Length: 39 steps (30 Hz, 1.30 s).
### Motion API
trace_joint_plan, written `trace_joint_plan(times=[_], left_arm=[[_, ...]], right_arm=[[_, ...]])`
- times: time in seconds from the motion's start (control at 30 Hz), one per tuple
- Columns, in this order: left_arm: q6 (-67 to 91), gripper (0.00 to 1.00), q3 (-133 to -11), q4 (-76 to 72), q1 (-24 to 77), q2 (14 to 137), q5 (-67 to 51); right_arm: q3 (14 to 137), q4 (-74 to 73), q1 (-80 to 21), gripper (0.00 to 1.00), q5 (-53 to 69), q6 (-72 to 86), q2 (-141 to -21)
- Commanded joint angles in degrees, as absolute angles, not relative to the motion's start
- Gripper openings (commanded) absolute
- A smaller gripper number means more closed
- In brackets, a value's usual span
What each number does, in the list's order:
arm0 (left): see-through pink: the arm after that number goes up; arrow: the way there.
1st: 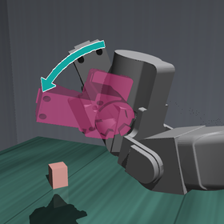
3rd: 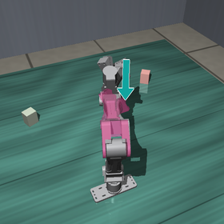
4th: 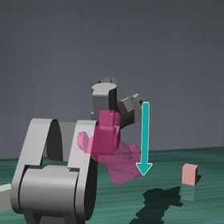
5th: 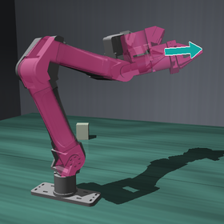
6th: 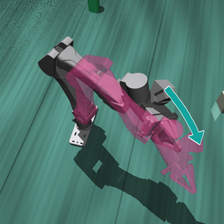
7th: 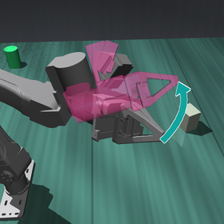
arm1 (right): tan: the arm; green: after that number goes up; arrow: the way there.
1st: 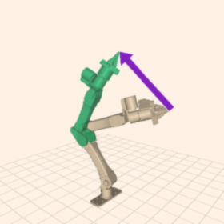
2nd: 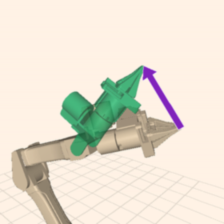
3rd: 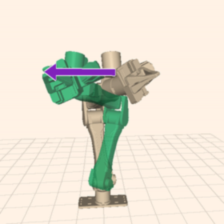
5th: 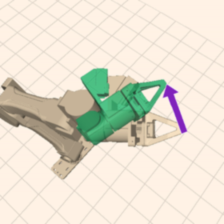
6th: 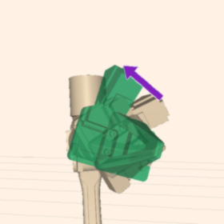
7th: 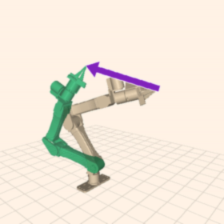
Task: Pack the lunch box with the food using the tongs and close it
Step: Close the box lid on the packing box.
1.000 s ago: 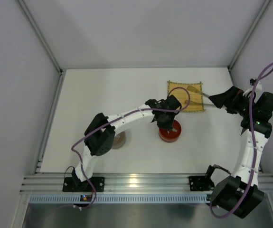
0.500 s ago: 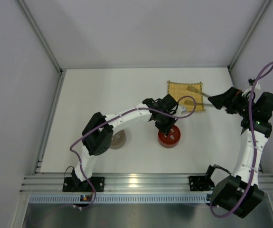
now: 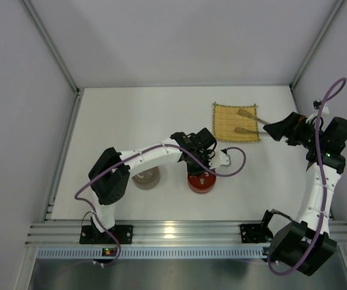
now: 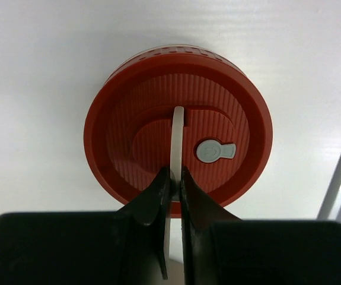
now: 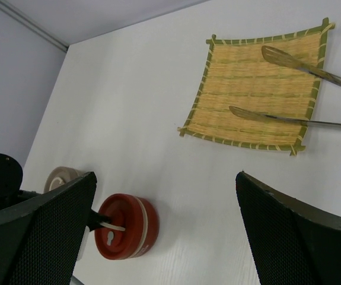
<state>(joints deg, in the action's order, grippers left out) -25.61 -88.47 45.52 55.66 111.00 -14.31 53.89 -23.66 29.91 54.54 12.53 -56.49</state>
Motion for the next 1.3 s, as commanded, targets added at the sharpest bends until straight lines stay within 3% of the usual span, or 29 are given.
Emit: trace_joint_plan(times=[0.0, 0.5, 1.1, 1.27], left_arm=[[-40.33, 0.0, -80.34, 57.3, 55.28, 115.15, -5.1], [-44.65, 0.0, -69.88, 51.16, 56.95, 110.13, 8.52], [-50.01, 0.03, -63.37, 56.6, 60.55, 105.64, 7.82], [-49.4, 0.1, -63.89, 57.56, 61.43, 103.98, 4.41]], right_arm=[[55.2, -24.34, 30.94, 0.99, 56.69, 10.37, -56.78], [51.24, -26.46, 30.94, 0.99, 60.99, 2.02, -57.13], [48.52, -28.12, 30.94, 0.99, 64.6, -2.37, -59.33], [48.43, -30.06, 30.94, 0.99, 65.21, -4.3, -59.41]])
